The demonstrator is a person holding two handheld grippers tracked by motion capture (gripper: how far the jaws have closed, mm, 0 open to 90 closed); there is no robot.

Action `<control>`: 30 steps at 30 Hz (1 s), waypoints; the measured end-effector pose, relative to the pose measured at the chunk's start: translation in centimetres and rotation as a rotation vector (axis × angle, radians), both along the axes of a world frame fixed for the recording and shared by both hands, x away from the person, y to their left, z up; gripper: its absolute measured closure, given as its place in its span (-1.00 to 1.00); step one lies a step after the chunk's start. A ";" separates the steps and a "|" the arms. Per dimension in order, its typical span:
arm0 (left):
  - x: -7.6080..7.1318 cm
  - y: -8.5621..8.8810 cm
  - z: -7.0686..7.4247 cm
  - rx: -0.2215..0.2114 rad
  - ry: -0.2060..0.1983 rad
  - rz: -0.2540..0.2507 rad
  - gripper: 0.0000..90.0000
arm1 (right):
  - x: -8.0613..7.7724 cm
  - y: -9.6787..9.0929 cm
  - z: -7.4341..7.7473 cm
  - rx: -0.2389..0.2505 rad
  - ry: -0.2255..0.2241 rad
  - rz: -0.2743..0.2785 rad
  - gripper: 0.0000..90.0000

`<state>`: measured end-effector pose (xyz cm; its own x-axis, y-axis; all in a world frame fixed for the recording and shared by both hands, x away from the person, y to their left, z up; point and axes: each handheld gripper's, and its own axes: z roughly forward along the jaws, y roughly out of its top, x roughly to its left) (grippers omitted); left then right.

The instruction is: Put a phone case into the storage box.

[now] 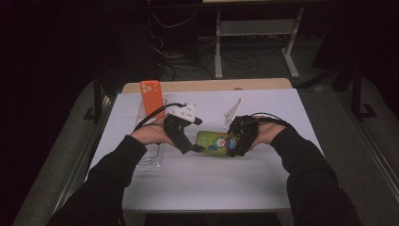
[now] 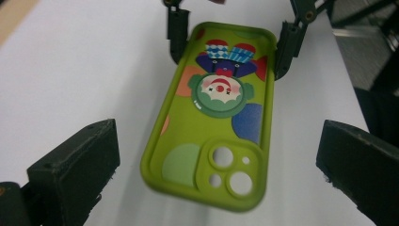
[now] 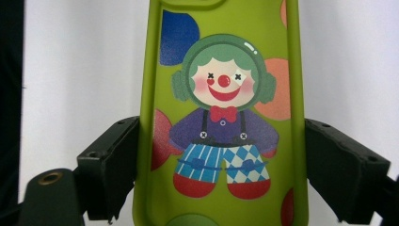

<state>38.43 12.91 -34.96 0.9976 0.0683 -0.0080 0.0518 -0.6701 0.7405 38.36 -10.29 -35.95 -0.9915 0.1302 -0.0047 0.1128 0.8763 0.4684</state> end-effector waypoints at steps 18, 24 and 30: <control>-0.9 -2.4 -2.2 0.148 0.011 -0.085 -0.92 | -0.6 2.3 0.8 -0.009 0.001 0.088 -0.66; -0.8 -2.5 -2.3 0.164 -0.009 -0.089 -0.82 | -0.6 2.5 1.0 -0.001 0.001 0.094 -0.66; -0.8 -2.3 -2.3 0.168 -0.015 -0.099 -0.68 | -0.6 2.6 1.0 0.001 0.004 0.099 -0.67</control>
